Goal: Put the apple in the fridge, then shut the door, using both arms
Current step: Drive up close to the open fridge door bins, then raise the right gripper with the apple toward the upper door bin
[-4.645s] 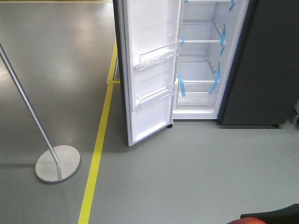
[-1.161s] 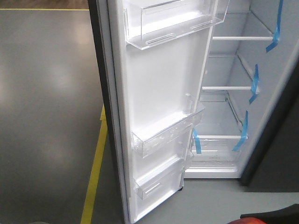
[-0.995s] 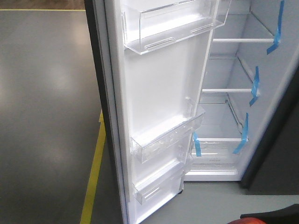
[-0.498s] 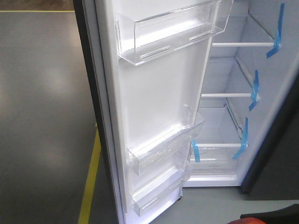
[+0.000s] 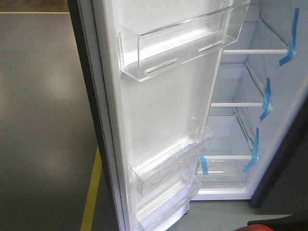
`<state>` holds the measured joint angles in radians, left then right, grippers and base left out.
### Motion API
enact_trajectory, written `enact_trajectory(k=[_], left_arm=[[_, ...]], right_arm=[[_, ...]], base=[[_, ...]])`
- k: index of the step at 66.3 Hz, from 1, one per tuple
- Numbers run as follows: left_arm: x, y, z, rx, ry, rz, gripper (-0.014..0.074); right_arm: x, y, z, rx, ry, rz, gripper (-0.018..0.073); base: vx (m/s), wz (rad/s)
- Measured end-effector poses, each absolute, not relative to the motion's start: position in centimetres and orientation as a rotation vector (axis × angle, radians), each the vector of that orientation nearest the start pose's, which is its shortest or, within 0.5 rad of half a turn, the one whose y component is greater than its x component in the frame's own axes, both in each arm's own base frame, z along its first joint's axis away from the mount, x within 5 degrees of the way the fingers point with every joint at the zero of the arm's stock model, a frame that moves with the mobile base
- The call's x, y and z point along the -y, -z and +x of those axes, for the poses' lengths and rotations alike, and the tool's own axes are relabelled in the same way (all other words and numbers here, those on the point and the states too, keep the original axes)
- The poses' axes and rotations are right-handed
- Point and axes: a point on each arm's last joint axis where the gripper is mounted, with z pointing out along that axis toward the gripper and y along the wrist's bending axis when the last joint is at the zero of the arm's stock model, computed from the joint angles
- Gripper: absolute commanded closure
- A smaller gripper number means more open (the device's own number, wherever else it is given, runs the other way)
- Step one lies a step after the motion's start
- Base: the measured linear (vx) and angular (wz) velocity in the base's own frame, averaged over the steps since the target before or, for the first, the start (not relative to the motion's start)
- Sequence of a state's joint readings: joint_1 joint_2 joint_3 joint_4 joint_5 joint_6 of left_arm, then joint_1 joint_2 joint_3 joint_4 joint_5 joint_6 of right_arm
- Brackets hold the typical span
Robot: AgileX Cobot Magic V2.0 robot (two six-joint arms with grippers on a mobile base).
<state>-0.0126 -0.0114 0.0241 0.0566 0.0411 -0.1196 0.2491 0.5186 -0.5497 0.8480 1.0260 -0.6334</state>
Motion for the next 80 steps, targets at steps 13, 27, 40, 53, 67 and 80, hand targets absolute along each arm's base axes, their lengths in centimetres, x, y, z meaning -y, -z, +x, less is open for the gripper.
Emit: enact_trajectory(k=[13, 27, 40, 53, 67, 80], left_arm=[[0.05, -20.19, 5.65, -1.537, 0.058, -0.041, 0.0603], [0.05, -20.19, 5.65, -1.537, 0.058, -0.041, 0.0603], [0.05, -20.19, 5.65, -1.537, 0.058, -0.041, 0.0603], [0.05, -20.19, 5.65, -1.537, 0.058, -0.041, 0.0603], [0.05, -20.19, 5.65, -1.537, 0.058, -0.041, 0.0603], [0.05, -20.19, 5.65, -1.537, 0.058, -0.041, 0.0603]], right_arm=[[-7.46, -30.24, 5.64, -2.097, -0.868, -0.743, 0.0447], [-7.46, -30.24, 5.64, -2.097, -0.868, -0.743, 0.0447], [-7.46, -30.24, 5.64, -2.097, -0.868, -0.743, 0.0447], [-7.46, -30.24, 5.64, -2.097, -0.868, -0.743, 0.0447], [-7.46, -30.24, 5.64, -2.097, -0.868, -0.743, 0.0447], [-7.46, -30.24, 5.64, -2.097, -0.868, -0.743, 0.0447]], base=[[0.06, -0.02], [0.04, -0.02], [0.02, -0.02], [0.01, -0.02], [0.0, 0.0], [0.0, 0.0]])
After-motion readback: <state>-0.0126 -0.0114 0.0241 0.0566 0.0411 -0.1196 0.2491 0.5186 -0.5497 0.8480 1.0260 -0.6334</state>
